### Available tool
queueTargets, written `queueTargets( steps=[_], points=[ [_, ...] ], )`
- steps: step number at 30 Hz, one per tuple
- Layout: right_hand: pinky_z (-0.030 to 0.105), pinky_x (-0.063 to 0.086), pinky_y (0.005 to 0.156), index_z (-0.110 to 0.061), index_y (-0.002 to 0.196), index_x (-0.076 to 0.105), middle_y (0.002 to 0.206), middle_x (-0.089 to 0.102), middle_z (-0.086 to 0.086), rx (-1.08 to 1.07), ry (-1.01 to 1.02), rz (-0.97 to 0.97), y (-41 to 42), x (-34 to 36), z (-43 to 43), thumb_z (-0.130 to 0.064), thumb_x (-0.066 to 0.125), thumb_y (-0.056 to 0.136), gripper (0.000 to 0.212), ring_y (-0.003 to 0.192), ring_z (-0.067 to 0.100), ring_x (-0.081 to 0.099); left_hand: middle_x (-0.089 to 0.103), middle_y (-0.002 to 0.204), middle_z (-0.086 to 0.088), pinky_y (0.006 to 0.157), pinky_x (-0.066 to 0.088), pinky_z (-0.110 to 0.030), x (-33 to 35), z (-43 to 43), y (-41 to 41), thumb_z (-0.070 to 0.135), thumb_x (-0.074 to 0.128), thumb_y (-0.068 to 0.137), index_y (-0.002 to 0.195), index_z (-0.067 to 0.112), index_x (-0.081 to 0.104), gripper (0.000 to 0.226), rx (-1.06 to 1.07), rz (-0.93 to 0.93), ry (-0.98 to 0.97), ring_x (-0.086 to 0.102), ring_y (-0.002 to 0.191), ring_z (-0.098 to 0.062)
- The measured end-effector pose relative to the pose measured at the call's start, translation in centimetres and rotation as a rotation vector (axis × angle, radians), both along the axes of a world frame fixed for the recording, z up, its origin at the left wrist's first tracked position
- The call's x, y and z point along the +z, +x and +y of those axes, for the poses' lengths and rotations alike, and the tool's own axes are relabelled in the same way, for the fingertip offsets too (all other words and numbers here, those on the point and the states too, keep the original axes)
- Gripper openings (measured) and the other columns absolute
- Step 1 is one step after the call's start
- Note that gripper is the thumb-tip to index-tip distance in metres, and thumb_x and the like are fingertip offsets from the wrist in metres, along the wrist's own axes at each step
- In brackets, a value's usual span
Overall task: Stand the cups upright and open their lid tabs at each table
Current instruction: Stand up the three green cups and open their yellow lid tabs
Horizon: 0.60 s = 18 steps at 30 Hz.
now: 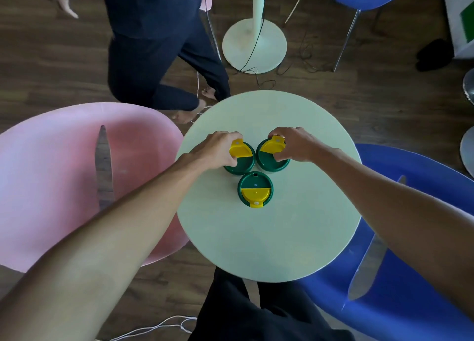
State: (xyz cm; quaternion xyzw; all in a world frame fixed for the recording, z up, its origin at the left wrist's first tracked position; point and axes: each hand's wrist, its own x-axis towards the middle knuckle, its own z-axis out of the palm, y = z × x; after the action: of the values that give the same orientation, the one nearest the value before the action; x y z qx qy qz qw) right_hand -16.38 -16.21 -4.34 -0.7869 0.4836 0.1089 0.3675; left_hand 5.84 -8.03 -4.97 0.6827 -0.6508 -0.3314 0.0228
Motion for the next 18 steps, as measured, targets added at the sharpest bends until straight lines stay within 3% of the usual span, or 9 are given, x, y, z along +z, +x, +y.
queueTargets(
  steps=[6, 15, 18],
  points=[
    [0.029, 0.041, 0.063, -0.028, 0.127, 0.054, 0.119, 0.063, 0.011, -0.043, 0.016, -0.004, -0.4, -0.3, 0.6, -0.028, 0.075, 0.072, 0.059, 0.093, 0.026, 0.053, 0.061, 0.127, -0.006, 0.086, 0.051, -0.04, -0.2, 0.4, 0.0, 0.02, 0.074, 0.073, 0.131, 0.025, 0.053, 0.062, 0.014, 0.017, 0.011, 0.057, 0.106, -0.03],
    [0.032, 0.04, 0.076, -0.023, 0.129, 0.05, 0.127, 0.057, 0.01, -0.072, 0.032, 0.001, -1.1, -1.1, 1.4, -0.027, 0.073, 0.077, 0.057, 0.098, 0.022, 0.047, 0.055, 0.132, -0.005, 0.091, 0.048, -0.04, -0.2, 1.2, -0.5, 0.019, 0.066, 0.081, 0.136, 0.025, 0.048, 0.058, 0.088, 0.034, 0.014, 0.055, 0.113, -0.029],
    [0.032, 0.04, 0.078, -0.024, 0.135, 0.046, 0.131, 0.053, 0.011, -0.105, 0.043, -0.016, -1.2, -1.1, 1.7, -0.025, 0.071, 0.081, 0.059, 0.108, 0.027, 0.051, 0.052, 0.135, -0.005, 0.094, 0.046, -0.041, -0.1, 1.9, -0.9, 0.023, 0.064, 0.085, 0.14, 0.025, 0.043, 0.06, 0.111, 0.013, 0.0, 0.052, 0.12, -0.028]
  ],
)
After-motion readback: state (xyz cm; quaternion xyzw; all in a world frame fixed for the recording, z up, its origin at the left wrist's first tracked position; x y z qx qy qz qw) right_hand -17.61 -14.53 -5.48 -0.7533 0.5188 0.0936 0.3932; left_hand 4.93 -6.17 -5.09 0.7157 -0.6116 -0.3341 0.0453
